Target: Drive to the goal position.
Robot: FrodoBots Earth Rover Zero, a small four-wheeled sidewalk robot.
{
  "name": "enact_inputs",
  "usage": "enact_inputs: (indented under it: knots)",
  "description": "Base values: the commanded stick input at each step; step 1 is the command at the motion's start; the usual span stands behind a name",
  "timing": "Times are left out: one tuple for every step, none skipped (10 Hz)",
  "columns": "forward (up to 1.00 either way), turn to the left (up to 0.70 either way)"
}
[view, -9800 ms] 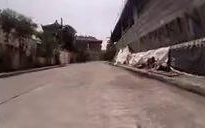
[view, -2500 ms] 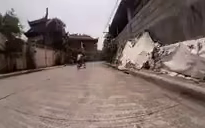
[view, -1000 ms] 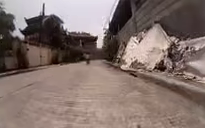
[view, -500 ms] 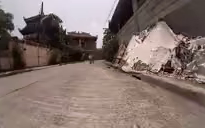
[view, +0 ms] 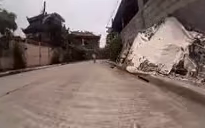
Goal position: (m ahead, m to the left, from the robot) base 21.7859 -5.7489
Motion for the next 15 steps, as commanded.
enact_inputs:
  knots:
    - [0.7, 0.0]
    - [0.7, 0.0]
    - [0.7, 0.0]
    - [0.7, 0.0]
    - [0.7, 0.0]
    - [0.7, 0.0]
    - [0.7, 0.0]
    - [0.7, 0.0]
    - [0.7, 0.0]
    - [0.7, 0.0]
    - [0.7, 0.0]
    - [0.7, 0.0]
    - [0.7, 0.0]
    - [0.7, 0.0]
    - [0.7, 0.0]
